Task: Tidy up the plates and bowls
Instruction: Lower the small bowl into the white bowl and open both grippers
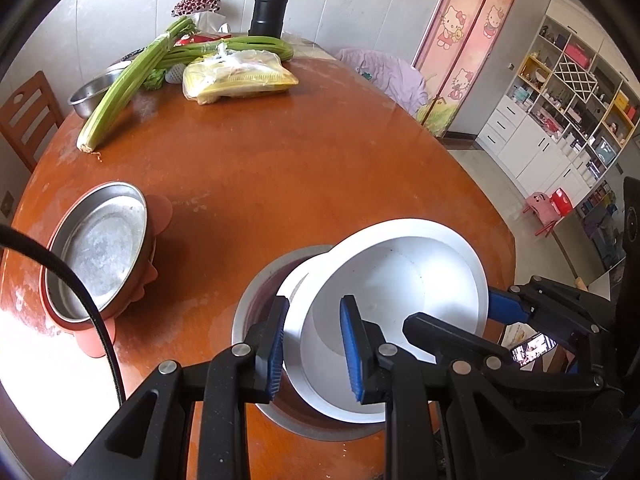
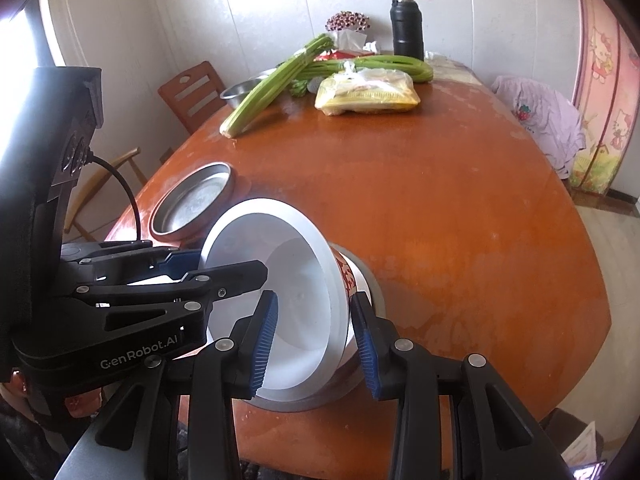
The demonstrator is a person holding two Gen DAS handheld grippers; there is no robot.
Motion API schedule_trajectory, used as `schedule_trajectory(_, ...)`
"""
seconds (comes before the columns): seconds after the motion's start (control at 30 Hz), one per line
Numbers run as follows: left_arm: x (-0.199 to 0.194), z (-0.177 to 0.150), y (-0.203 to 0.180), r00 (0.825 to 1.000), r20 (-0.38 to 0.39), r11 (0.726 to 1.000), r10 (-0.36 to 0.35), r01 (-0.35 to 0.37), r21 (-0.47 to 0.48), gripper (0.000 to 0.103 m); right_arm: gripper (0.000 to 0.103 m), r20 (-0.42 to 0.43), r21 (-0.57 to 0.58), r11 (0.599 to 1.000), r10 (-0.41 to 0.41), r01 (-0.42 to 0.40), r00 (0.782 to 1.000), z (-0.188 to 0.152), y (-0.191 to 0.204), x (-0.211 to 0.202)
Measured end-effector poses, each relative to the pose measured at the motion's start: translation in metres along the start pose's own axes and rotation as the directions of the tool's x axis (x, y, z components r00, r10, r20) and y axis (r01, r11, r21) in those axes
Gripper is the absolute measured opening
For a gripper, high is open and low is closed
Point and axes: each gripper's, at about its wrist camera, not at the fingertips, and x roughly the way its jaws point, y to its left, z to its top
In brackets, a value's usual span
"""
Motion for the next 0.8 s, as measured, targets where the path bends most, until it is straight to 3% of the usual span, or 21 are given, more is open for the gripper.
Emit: schedule_trajectory(0.8,0.018,-0.005,0.010,1.000,-0.024,1.000,-0.001,0.001,-0.018,0.025,0.040,-0.023,-0.012,1.000,-0.018,0.017,1.000,-0.006,0.000,0.013)
